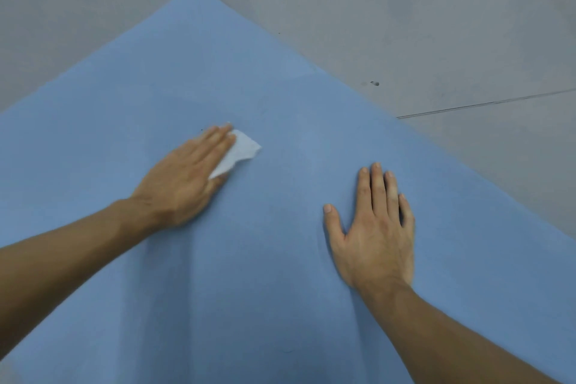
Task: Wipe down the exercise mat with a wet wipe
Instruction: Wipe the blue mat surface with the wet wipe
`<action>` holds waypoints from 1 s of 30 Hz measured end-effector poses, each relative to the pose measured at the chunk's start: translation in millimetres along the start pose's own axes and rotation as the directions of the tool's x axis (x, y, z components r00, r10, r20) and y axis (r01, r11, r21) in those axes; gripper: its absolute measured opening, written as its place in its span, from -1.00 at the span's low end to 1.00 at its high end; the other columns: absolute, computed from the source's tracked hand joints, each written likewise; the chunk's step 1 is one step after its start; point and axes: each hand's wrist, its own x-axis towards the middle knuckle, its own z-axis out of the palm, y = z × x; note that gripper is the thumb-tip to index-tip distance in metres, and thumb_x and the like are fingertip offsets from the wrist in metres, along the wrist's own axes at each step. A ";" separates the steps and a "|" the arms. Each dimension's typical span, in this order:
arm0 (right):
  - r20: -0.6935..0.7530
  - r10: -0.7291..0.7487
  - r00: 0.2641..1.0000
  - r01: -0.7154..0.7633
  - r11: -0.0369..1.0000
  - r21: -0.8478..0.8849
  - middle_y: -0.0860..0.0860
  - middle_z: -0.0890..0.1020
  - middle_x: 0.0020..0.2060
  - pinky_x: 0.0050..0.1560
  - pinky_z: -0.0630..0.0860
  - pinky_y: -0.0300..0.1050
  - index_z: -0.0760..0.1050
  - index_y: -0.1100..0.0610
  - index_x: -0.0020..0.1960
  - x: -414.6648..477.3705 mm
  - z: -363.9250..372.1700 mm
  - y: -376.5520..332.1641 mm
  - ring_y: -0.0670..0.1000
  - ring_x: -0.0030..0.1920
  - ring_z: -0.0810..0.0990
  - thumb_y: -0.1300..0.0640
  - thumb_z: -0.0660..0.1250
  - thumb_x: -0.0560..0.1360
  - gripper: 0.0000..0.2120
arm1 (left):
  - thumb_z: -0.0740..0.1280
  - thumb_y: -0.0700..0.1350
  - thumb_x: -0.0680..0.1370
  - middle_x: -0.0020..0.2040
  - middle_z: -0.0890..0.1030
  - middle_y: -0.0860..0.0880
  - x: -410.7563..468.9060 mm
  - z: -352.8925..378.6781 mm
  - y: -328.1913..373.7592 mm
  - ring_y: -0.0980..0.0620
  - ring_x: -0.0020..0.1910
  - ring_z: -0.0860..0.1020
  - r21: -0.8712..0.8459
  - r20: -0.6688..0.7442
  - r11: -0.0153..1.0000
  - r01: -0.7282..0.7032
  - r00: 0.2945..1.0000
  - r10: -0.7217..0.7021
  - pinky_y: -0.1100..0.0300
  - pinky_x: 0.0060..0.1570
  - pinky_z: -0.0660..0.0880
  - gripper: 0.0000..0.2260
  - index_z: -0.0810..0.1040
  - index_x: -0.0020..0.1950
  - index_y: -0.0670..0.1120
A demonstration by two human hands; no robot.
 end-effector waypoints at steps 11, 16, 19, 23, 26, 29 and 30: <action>0.000 0.000 1.000 0.000 1.000 -0.002 0.00 -0.06 0.68 0.63 -0.07 0.06 -0.09 0.09 0.68 0.5 1.3 0.3 0.00 0.66 -0.15 -0.35 -0.14 0.60 -0.20 | -0.07 0.11 0.69 0.66 0.10 -0.14 -4.5 3.9 8.2 -0.09 0.65 0.08 -0.055 -0.075 0.998 0.038 0.996 -0.042 0.07 0.62 -0.03 -0.40 0.13 0.64 -0.21; -0.008 0.005 1.000 -0.005 1.000 0.005 0.00 -0.03 0.68 0.63 -0.05 0.07 -0.06 0.08 0.68 1.1 0.5 -1.0 0.01 0.66 -0.13 -0.35 -0.11 0.59 -0.20 | -0.09 0.14 0.68 0.68 -0.01 -0.04 2.8 26.2 91.9 0.03 0.66 -0.09 -0.049 -0.038 0.991 -0.128 0.991 0.126 0.12 0.62 -0.12 -0.40 0.06 0.68 -0.09; -0.008 0.007 1.000 -0.007 1.000 0.005 0.00 -0.03 0.67 0.63 -0.05 0.06 -0.06 0.09 0.68 1.1 0.4 -0.8 0.00 0.66 -0.13 -0.35 -0.12 0.60 -0.21 | -0.04 0.12 0.71 0.69 -0.07 0.01 -0.5 29.7 95.9 0.07 0.66 -0.14 -0.008 -0.004 0.976 -0.218 0.976 0.218 0.10 0.62 -0.11 -0.43 0.02 0.69 -0.06; -0.005 0.003 1.000 -0.003 1.000 0.010 -0.01 -0.04 0.68 0.63 -0.06 0.06 -0.07 0.08 0.68 0.8 1.0 0.0 0.00 0.66 -0.14 -0.35 -0.13 0.60 -0.21 | -0.06 0.13 0.69 0.68 -0.04 0.04 -3.6 18.0 56.8 0.07 0.66 -0.06 0.007 0.025 0.980 -0.201 0.979 0.200 0.15 0.61 -0.06 -0.44 0.03 0.68 -0.03; 0.002 -0.003 1.000 0.003 1.000 0.007 -0.01 -0.07 0.68 0.64 -0.09 0.05 -0.10 0.07 0.68 0.1 1.0 0.8 0.00 0.66 -0.16 -0.35 -0.14 0.60 -0.21 | -0.09 0.15 0.68 0.67 -0.01 0.03 -13.3 8.5 18.7 0.06 0.65 -0.01 0.028 0.013 0.996 -0.081 0.997 0.081 0.27 0.58 -0.17 -0.41 0.04 0.68 -0.05; 0.006 -0.004 1.000 0.004 1.000 -0.002 -0.01 -0.08 0.68 0.64 -0.09 0.05 -0.11 0.08 0.68 -0.8 0.3 0.8 0.00 0.66 -0.17 -0.36 -0.15 0.60 -0.21 | -0.13 0.20 0.65 0.67 0.03 0.03 -22.8 3.4 -18.5 0.05 0.65 0.00 -0.013 0.003 0.999 0.038 0.999 -0.038 0.24 0.59 -0.17 -0.37 0.00 0.67 -0.06; 0.007 -0.004 1.000 0.004 1.000 -0.004 -0.01 -0.09 0.68 0.64 -0.09 0.05 -0.12 0.08 0.68 -0.6 0.0 0.7 -0.01 0.66 -0.18 -0.36 -0.16 0.60 -0.20 | -0.16 0.23 0.64 0.67 0.02 0.06 -25.6 1.8 -30.9 0.08 0.65 -0.03 -0.031 0.007 0.995 0.095 0.995 -0.095 0.18 0.61 -0.14 -0.35 -0.01 0.67 -0.05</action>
